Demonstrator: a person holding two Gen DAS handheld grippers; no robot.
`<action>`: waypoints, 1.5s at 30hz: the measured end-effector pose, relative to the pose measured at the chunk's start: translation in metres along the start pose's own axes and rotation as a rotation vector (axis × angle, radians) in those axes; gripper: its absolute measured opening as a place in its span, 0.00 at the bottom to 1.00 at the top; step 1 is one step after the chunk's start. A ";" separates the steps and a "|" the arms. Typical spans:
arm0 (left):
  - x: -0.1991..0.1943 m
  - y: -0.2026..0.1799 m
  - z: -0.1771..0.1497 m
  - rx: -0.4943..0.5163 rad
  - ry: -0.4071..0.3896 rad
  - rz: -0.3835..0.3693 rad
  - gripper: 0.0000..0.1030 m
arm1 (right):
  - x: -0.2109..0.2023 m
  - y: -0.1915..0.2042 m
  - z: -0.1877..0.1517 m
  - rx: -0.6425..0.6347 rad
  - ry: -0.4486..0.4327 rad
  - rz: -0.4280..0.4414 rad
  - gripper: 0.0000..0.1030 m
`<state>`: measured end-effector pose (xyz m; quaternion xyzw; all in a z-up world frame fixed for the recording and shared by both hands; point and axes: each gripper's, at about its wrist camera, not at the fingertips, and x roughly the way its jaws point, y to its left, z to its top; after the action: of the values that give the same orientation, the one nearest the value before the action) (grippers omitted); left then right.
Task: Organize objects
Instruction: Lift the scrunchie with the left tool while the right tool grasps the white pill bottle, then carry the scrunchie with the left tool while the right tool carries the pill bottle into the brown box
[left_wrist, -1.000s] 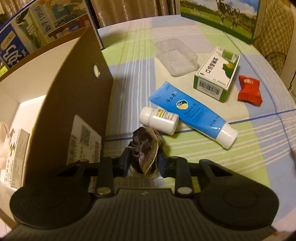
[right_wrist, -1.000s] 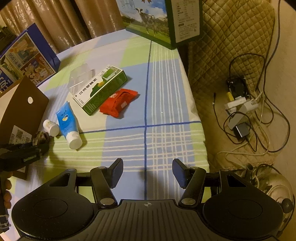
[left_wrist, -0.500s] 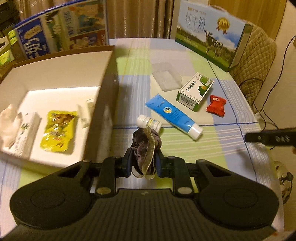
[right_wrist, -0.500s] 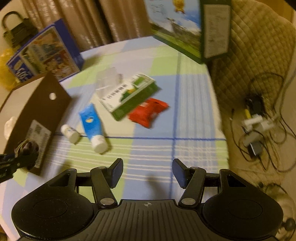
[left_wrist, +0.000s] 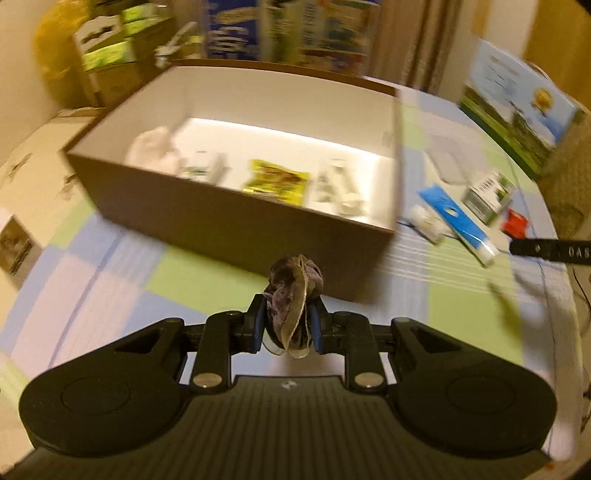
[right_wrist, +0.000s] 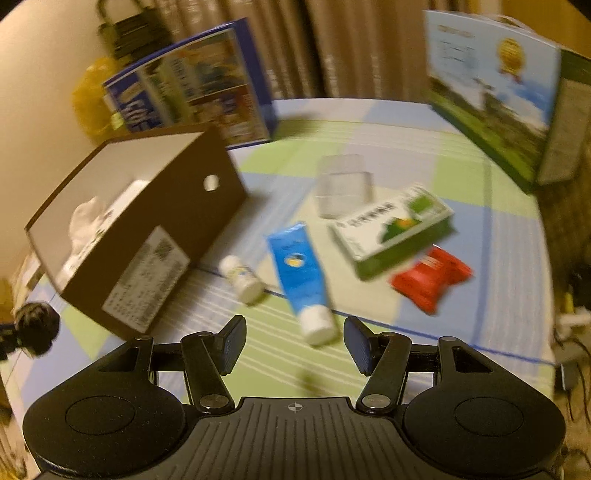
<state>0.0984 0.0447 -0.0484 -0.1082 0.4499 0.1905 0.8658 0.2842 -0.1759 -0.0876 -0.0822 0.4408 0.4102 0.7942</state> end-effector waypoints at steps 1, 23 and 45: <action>-0.002 0.008 -0.001 -0.016 -0.006 0.022 0.20 | 0.003 0.004 0.001 -0.018 -0.002 0.008 0.55; -0.002 0.148 0.011 -0.243 -0.050 0.289 0.20 | 0.108 0.057 0.030 -0.311 0.045 0.024 0.43; 0.003 0.190 0.045 -0.166 -0.070 0.182 0.20 | 0.066 0.064 0.027 -0.034 -0.037 -0.066 0.23</action>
<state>0.0520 0.2333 -0.0284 -0.1316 0.4098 0.3088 0.8482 0.2732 -0.0821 -0.1073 -0.1027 0.4158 0.3927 0.8138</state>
